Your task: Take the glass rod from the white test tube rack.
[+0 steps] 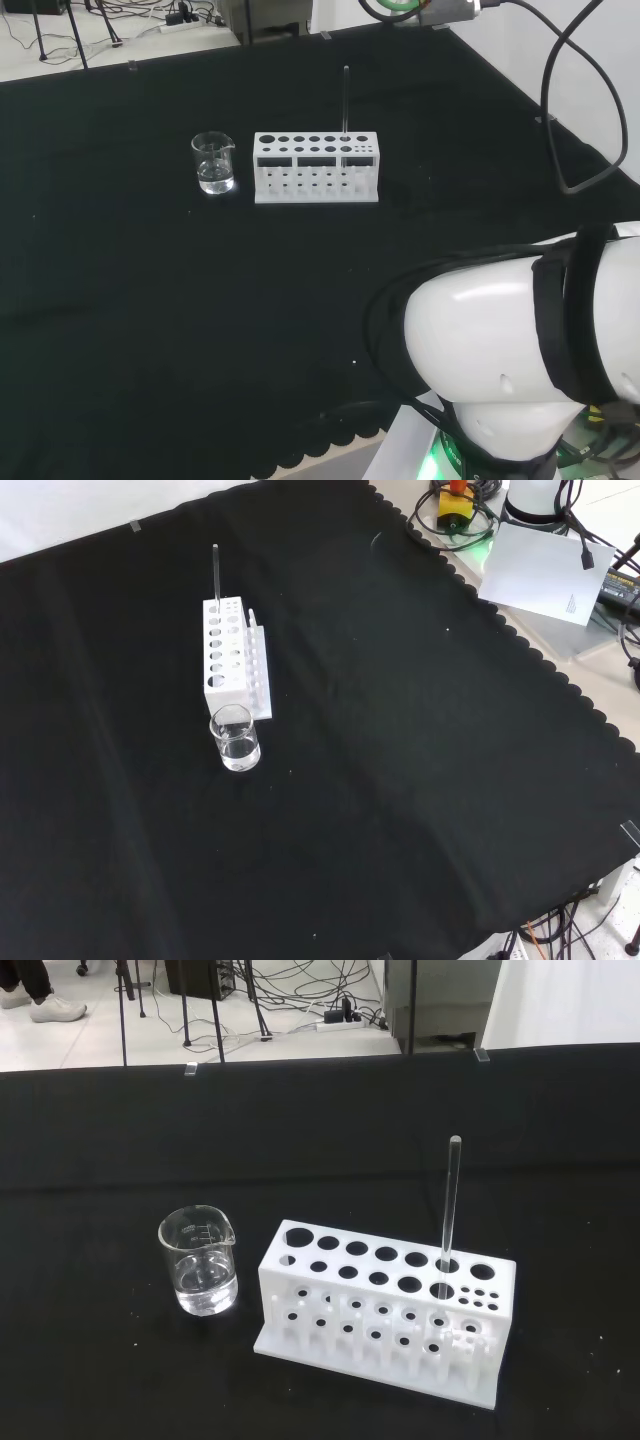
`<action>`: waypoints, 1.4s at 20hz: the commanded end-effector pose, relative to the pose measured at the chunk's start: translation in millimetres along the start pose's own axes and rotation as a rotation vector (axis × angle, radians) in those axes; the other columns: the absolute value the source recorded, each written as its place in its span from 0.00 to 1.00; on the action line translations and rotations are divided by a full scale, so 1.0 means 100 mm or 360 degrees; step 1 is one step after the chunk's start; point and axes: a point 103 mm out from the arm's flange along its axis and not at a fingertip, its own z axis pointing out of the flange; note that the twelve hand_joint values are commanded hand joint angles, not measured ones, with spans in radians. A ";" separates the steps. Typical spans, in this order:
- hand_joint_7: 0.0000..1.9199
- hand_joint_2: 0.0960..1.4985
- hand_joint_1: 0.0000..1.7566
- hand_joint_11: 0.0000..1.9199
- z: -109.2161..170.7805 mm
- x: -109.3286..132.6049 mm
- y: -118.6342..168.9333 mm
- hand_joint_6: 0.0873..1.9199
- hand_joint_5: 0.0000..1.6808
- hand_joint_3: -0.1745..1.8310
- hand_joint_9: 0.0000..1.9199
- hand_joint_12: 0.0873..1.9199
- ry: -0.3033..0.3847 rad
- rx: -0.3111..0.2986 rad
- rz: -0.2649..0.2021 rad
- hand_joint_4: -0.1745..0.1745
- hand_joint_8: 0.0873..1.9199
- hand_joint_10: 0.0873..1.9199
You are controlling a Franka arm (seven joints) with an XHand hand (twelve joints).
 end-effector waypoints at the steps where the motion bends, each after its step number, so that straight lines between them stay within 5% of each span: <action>1: 0.14 0.43 0.48 0.16 0.00 -0.01 0.00 0.07 0.16 0.44 0.24 0.45 -0.0009 -0.0010 0.0003 0.23 0.26 0.12; 3: 0.03 0.47 0.44 0.04 0.00 -0.02 0.00 0.00 0.07 0.40 0.06 0.47 -0.0008 -0.0007 0.0009 0.27 0.21 0.22; 7: 0.00 0.48 0.42 0.00 -0.01 -0.03 0.01 0.00 0.05 0.39 0.00 0.47 -0.0013 -0.0012 0.0016 0.29 0.20 0.28; 11: 0.00 0.48 0.42 0.00 -0.01 -0.07 0.09 0.00 0.05 0.39 0.00 0.49 -0.0022 0.0009 0.0027 0.29 0.22 0.30; 15: 0.00 0.49 0.41 0.00 0.00 -0.11 0.21 0.00 0.05 0.39 0.01 0.61 -0.0023 0.0032 0.0034 0.29 0.28 0.39; 20: 0.01 0.49 0.39 0.00 0.04 -0.22 0.38 0.00 0.06 0.40 0.07 0.69 -0.0024 0.0042 0.0030 0.28 0.39 0.42; 28: 0.08 0.51 0.37 0.00 0.03 -0.39 0.64 0.00 0.09 0.40 0.18 0.73 -0.0013 0.0043 0.0033 0.26 0.44 0.43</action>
